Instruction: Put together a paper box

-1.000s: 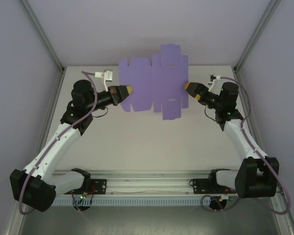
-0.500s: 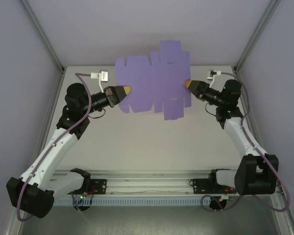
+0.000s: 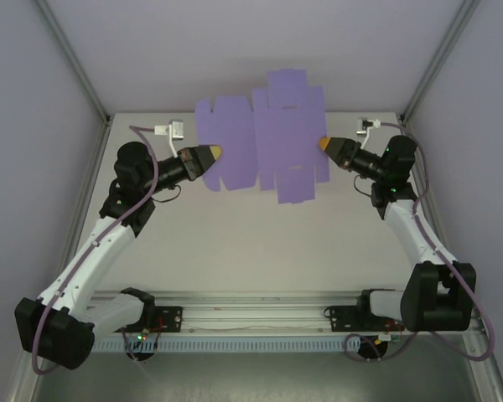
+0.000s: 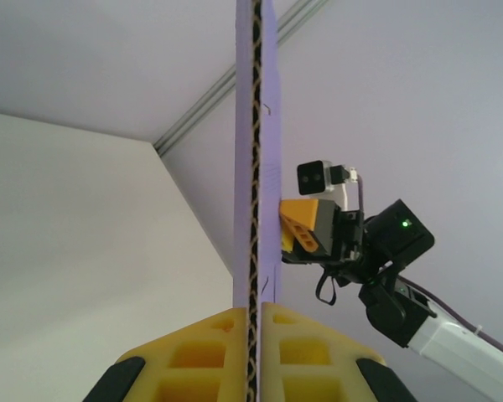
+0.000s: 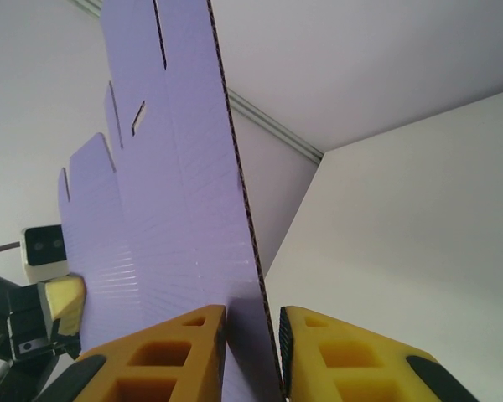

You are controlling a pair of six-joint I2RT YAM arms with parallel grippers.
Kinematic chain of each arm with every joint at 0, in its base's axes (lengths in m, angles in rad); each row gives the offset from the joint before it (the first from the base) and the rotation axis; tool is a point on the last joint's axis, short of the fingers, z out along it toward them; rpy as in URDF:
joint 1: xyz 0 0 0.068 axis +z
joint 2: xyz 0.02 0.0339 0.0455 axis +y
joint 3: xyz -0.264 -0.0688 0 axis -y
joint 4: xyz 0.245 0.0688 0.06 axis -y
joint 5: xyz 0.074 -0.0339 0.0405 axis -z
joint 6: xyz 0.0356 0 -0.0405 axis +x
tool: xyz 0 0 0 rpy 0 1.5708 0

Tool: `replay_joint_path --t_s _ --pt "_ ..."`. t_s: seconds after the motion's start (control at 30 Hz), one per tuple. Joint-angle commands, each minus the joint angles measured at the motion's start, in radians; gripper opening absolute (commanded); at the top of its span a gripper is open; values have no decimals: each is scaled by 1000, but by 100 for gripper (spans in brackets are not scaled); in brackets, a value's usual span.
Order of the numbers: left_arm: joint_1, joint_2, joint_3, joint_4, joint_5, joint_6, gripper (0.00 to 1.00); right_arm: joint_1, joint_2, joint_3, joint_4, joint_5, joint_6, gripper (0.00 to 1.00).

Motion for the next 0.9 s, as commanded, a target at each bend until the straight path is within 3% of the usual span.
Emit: replay_joint_path --t_s 0.0,0.33,0.5,0.67,0.73,0.87 --pt "-14 12 -7 26 12 7 0 49 -20 39 38 -112 -5 22" --pt "-15 28 -10 42 9 -1 0 77 -68 56 -17 -161 -69 26" --pt "-14 40 -4 26 10 0 0 86 -81 84 -152 -133 -161 14" --pt "-14 29 -4 -15 -25 28 0 83 -102 105 -313 -38 -269 24" --pt "-13 23 -4 -38 -38 41 0 73 -103 102 -318 9 -251 29" --pt "-5 8 -13 -76 -54 60 0 40 -103 84 -241 20 -172 30"
